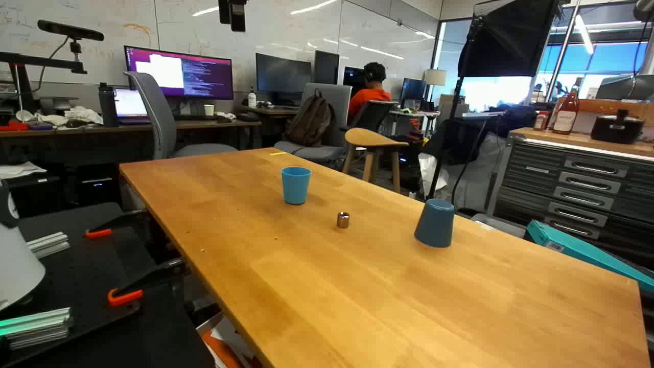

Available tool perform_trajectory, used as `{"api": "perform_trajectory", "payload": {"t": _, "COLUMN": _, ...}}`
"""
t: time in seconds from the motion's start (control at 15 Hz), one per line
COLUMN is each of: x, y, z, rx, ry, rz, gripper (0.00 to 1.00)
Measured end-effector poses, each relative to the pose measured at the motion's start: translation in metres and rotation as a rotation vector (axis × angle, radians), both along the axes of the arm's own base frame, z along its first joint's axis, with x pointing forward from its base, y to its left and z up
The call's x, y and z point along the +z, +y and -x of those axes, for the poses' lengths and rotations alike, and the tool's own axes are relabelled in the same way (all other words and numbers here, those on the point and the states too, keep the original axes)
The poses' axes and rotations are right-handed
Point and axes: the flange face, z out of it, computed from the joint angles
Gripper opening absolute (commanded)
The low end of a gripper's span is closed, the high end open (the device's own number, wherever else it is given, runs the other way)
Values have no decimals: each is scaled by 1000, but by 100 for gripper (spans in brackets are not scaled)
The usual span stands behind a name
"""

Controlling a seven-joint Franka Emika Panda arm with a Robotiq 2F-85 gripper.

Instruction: Pick up the object from the table and put it in the cup

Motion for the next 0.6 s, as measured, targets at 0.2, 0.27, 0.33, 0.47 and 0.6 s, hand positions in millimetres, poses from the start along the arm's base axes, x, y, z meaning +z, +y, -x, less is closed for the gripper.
{"api": "perform_trajectory", "payload": {"t": 0.2, "x": 6, "y": -1, "z": 0, "rx": -1, "ry": -15, "rz": 2, "gripper": 100}}
{"api": "perform_trajectory", "payload": {"t": 0.27, "x": 7, "y": -1, "z": 0, "rx": -1, "ry": -16, "rz": 2, "gripper": 100}}
{"api": "perform_trajectory", "payload": {"t": 0.33, "x": 6, "y": 2, "z": -1, "rx": 3, "ry": -12, "rz": 5, "gripper": 100}}
{"api": "perform_trajectory", "payload": {"t": 0.47, "x": -4, "y": 15, "z": -10, "rx": 8, "ry": -20, "rz": 44, "gripper": 100}}
{"api": "perform_trajectory", "payload": {"t": 0.6, "x": -19, "y": 27, "z": -35, "rx": -23, "ry": -49, "rz": 119, "gripper": 100}}
